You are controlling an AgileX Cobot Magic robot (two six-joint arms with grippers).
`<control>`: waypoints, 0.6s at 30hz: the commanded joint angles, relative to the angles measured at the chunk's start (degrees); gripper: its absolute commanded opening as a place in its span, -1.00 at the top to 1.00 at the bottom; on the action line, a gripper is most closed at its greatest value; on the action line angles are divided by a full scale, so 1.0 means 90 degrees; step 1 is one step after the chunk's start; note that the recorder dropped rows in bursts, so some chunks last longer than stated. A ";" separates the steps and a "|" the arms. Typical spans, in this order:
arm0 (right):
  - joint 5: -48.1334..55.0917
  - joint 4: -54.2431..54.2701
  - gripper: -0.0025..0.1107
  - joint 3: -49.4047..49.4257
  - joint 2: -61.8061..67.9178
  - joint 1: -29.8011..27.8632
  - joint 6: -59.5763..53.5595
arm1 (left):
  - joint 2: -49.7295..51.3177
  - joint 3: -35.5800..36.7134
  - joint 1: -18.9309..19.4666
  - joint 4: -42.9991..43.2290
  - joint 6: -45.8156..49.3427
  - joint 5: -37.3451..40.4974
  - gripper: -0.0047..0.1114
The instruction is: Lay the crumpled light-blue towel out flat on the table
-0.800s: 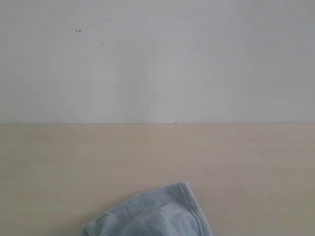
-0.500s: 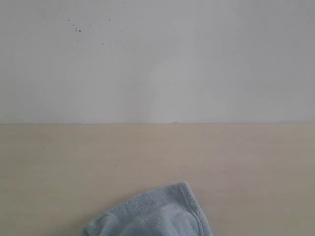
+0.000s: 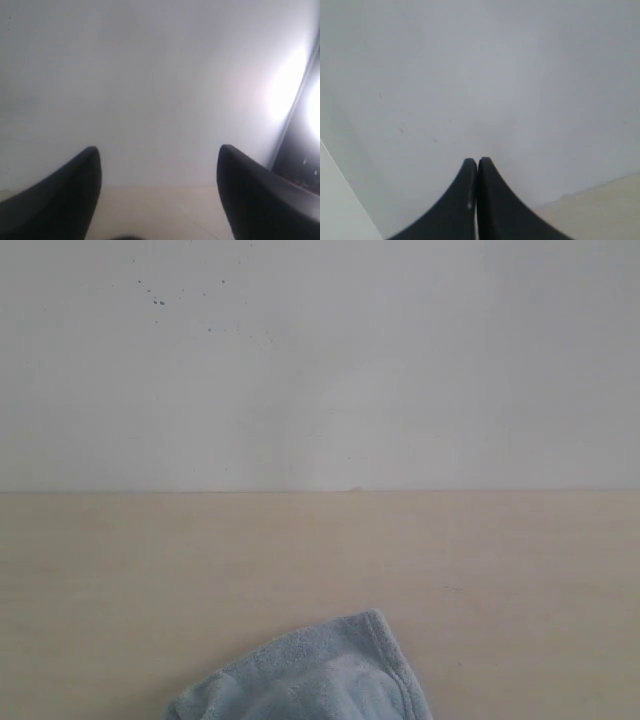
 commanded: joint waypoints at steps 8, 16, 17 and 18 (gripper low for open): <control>0.0315 -0.0315 0.96 -0.0006 -0.0026 -0.0009 0.2389 | 0.1280 -0.0054 -0.0023 0.0034 -0.0060 -0.0242 -0.17; 0.3083 -0.1415 0.96 -0.1644 0.1674 0.0705 0.0471 | 0.2431 -0.0054 -0.0023 0.0045 0.0116 -0.0497 -0.17; 0.3386 -0.1415 0.96 -0.1917 0.2127 0.0862 -0.0098 | 0.2578 -0.0054 -0.0023 0.0045 0.0218 -0.0497 -0.17; 0.3615 -0.1415 0.96 -0.2191 0.2609 0.1018 -0.0623 | 0.2715 -0.0064 -0.0023 0.0045 0.0273 -0.0497 -0.17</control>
